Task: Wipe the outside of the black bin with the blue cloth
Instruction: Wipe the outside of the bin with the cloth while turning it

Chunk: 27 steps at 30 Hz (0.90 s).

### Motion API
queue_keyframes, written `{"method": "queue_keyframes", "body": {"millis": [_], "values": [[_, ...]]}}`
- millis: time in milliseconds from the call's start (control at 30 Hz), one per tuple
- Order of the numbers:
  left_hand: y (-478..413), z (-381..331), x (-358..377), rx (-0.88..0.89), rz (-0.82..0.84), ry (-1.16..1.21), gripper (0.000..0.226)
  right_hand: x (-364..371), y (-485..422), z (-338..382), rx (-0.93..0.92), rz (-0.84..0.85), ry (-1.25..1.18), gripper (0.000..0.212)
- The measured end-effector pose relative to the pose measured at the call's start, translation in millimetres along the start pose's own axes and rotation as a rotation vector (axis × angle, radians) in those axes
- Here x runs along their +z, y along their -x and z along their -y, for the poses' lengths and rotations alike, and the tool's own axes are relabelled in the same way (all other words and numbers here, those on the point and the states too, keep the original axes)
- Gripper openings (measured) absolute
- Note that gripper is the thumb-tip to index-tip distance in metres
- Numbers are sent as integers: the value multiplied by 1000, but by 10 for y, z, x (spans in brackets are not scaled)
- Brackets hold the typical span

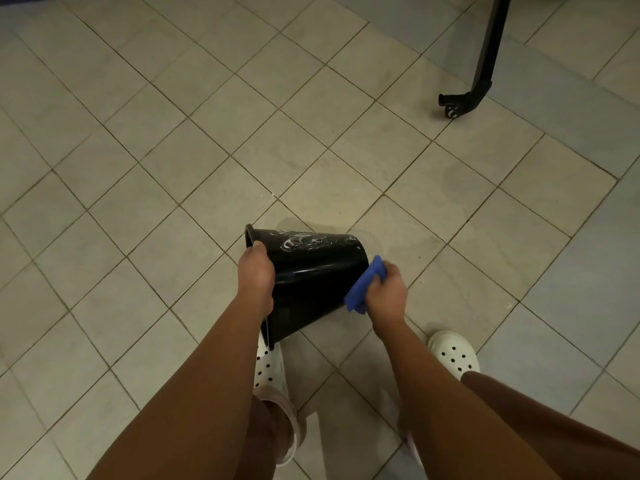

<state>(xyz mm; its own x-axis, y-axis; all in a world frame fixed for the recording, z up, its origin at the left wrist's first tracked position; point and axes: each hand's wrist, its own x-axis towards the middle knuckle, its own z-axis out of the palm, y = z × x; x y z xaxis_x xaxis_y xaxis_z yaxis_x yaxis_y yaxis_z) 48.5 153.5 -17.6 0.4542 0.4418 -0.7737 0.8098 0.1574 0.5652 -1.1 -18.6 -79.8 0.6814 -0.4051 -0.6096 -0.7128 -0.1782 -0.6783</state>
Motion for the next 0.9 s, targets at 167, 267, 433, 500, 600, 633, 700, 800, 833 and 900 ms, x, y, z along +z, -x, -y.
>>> {"method": "queue_keyframes", "body": {"millis": [167, 267, 433, 500, 600, 633, 700, 800, 833, 900], "values": [[20, -3, -10, 12, 22, -13, 42, -94, -140, 380, -188, -185, -36, 35], [19, -5, -16, 24, 36, -31, 42, -122, -128, 516, -290, -111, 9, 34], [37, -17, 2, 64, 57, -89, 43, -247, -40, 795, -375, 202, 238, 28], [33, -18, 1, 75, 49, -104, 44, -283, -10, 879, -402, 329, 302, 25], [39, -17, -1, 86, 52, -121, 44, -252, 16, 936, -378, 531, 331, 31], [43, -12, 2, 92, 59, -131, 44, -223, 4, 913, -376, 570, 338, 31], [50, 2, 8, 108, 75, -150, 41, -151, -39, 813, -392, 556, 334, 30], [54, 8, 7, 110, 82, -161, 38, -23, -127, 547, -437, 370, 298, 37], [51, 8, 6, 109, 84, -164, 36, 24, -157, 449, -458, 300, 298, 39], [45, 9, 6, 113, 87, -163, 32, 116, -181, 288, -494, 160, 318, 38]]}}
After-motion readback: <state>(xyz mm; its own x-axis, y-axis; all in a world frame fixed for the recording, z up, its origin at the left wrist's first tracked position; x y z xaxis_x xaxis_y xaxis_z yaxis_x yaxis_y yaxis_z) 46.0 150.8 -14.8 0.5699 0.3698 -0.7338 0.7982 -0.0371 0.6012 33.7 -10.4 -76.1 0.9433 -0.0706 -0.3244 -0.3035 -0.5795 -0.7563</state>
